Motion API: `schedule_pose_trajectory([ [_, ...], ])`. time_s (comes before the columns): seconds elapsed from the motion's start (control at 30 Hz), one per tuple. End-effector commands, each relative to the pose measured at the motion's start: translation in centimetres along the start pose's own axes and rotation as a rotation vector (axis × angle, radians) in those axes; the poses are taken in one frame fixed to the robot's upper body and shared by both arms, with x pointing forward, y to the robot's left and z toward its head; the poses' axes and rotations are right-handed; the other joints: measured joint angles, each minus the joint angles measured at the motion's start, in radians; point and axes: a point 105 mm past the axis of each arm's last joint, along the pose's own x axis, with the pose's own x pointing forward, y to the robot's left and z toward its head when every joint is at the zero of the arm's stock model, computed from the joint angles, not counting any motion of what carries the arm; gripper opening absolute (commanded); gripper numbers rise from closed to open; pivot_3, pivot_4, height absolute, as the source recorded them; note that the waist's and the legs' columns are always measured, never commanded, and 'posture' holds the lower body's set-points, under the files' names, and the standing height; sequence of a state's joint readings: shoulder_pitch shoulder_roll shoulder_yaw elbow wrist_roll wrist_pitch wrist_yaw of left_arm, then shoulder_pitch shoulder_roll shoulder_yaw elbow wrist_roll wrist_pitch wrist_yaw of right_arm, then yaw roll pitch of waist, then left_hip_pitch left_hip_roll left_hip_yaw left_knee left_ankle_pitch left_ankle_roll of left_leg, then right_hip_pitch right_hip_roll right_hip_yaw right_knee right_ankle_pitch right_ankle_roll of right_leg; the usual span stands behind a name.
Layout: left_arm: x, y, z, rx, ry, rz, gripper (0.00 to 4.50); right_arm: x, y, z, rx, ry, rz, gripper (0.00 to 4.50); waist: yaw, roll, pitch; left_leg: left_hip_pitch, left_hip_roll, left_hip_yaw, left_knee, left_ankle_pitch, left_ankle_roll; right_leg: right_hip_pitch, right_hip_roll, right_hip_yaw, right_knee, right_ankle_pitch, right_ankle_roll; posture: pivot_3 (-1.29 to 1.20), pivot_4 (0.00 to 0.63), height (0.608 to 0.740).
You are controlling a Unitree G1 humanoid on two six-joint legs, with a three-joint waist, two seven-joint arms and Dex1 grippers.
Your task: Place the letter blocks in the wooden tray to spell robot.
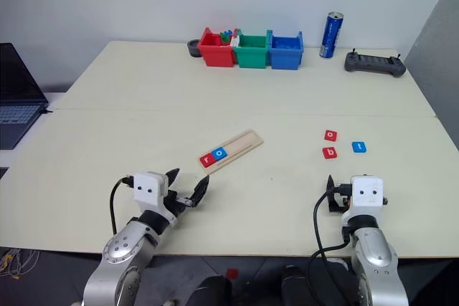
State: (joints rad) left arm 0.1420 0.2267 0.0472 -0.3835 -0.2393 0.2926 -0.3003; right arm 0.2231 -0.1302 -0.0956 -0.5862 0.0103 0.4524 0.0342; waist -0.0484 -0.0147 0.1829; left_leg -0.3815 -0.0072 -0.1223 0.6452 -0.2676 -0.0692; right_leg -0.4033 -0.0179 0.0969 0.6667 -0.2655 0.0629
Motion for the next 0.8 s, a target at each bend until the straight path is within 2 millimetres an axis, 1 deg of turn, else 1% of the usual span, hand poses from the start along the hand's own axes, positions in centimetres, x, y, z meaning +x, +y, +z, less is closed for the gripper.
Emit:
schedule_pose_trajectory([
  [0.03,0.1,-0.3,0.8,-0.001,-0.043,-0.021,4.50,-0.1,-0.2,1.2,-0.010,-0.051,-0.020,4.46,0.000,0.000,0.000,0.000,0.000,0.000,0.000,0.000,0.000,0.000,0.000,0.000,0.000,0.000,0.000,0.00,0.150,0.740],
  [0.33,0.1,-0.7,0.8,-0.002,-0.047,-0.036,4.50,-0.1,-0.3,1.5,-0.025,-0.065,-0.020,4.46,0.000,0.000,0.000,0.000,0.000,0.000,0.000,0.000,0.000,0.000,0.000,0.000,0.000,0.000,0.000,0.00,0.150,0.740],
  [0.53,0.1,-0.9,0.5,-0.008,-0.045,-0.036,4.50,0.2,-0.3,1.8,-0.036,-0.075,-0.017,4.46,0.000,0.000,0.000,0.000,0.000,0.000,0.000,0.000,0.000,0.000,0.000,0.000,0.000,0.000,0.000,0.00,0.150,0.740],
  [0.6,0.2,-0.9,0.7,-0.005,-0.047,-0.038,4.50,0.4,-0.3,1.9,-0.045,-0.076,-0.002,4.46,0.000,0.000,0.000,0.000,0.000,0.000,0.000,0.000,0.000,0.000,0.000,0.000,0.000,0.000,0.000,0.00,0.150,0.740],
  [0.67,0.4,-0.9,1.3,0.023,-0.049,-0.072,4.50,0.6,0.0,2.2,-0.066,-0.078,0.057,4.46,0.000,0.000,0.000,0.000,0.000,0.000,0.000,0.000,0.000,0.000,0.000,0.000,0.000,0.000,0.000,0.00,0.150,0.740],
  [0.73,0.7,-1.1,2.4,0.063,-0.066,-0.166,4.50,1.0,0.7,3.0,-0.092,-0.092,0.163,4.46,-0.001,0.000,0.000,0.000,0.000,0.000,0.000,0.000,0.000,0.000,0.000,0.000,0.000,0.000,0.000,0.00,0.150,0.740],
  [0.8,1.3,-0.2,3.2,0.089,-0.064,-0.209,4.50,1.2,1.7,3.8,-0.118,-0.099,0.298,4.46,-0.002,0.000,0.000,0.000,0.000,0.000,0.000,0.000,0.000,0.000,0.001,0.000,0.000,0.000,0.000,0.00,0.150,0.740],
])
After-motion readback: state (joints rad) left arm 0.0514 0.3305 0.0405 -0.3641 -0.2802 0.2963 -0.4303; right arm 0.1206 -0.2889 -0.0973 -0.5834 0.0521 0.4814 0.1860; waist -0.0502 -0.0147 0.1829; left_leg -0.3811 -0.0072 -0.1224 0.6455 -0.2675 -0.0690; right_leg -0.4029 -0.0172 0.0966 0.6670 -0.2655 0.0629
